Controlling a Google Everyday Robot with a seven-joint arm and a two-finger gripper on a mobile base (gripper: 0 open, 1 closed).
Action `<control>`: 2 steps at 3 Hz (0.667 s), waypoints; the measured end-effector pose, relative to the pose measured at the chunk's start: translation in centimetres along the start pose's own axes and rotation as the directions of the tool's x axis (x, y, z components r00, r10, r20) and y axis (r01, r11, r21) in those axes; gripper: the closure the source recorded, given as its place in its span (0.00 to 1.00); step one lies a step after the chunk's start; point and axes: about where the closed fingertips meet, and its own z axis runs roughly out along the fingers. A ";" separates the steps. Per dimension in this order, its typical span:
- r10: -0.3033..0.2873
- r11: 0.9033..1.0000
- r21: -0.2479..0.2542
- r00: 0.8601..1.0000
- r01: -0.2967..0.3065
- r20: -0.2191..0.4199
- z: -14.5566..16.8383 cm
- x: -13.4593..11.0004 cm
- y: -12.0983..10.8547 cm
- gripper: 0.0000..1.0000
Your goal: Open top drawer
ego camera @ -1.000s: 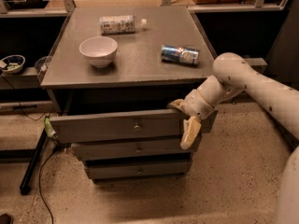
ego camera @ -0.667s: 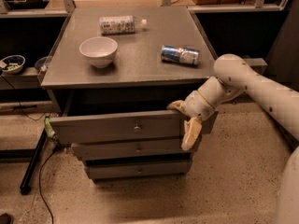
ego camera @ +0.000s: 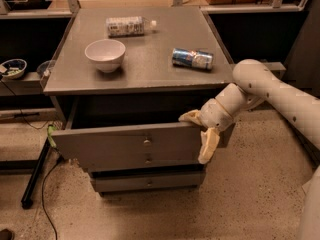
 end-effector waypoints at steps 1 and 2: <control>-0.014 0.999 -0.039 0.999 0.016 0.046 -0.4 0.0 2.3 0.00; -0.026 0.998 -0.061 0.996 0.031 0.081 -1.2 0.1 4.3 0.00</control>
Offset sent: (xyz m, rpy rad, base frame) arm -0.0609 -0.0341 0.0294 0.1279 0.0585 0.0713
